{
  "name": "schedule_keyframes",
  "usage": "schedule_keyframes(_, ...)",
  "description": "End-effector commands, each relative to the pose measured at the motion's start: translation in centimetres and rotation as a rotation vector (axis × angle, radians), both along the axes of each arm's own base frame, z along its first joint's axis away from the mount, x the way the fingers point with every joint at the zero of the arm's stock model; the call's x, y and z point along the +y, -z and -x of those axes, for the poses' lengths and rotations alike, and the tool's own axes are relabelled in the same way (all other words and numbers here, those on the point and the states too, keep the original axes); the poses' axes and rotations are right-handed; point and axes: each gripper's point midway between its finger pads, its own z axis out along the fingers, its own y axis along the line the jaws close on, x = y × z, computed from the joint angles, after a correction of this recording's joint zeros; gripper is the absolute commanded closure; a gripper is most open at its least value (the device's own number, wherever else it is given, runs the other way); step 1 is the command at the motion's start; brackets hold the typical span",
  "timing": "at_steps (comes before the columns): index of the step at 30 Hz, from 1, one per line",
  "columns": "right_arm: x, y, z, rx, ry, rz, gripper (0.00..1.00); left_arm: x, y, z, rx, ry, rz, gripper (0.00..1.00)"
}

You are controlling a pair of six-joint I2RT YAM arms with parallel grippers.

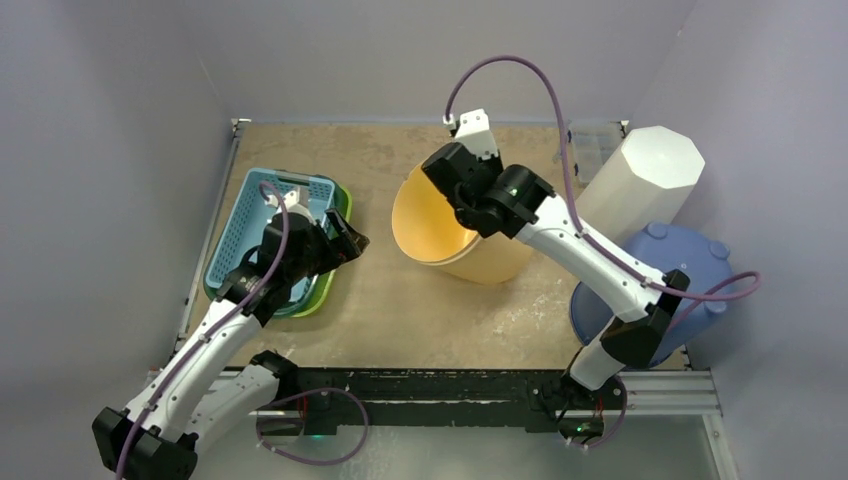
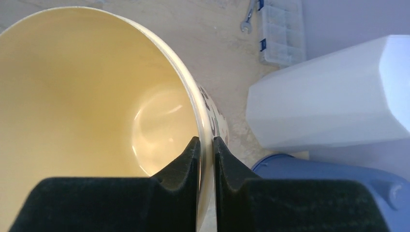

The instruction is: Turn the large container upside down

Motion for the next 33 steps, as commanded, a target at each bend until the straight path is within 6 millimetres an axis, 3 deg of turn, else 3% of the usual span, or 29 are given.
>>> schedule_keyframes(1, 0.2, 0.6, 0.6, -0.043, 0.038, 0.128, 1.0, 3.1, -1.0, -0.1, 0.014, -0.12, -0.122, 0.1)
schedule_keyframes(7, 3.8, 3.3, 2.3, -0.003, -0.041, 0.164, 1.0, 5.1, -1.9, 0.3, 0.004, -0.207, -0.164, 0.08)
schedule_keyframes(17, 10.5, 6.4, 4.8, 0.116, -0.267, 0.008, 1.0, 7.0, -2.2, 0.9, 0.01, -0.292, -0.194, 0.07)
schedule_keyframes(33, 14.7, 11.3, 7.4, 0.252, -0.506, -0.129, 1.0, 6.0, -1.7, 0.8, 0.019, -0.264, -0.163, 0.07)
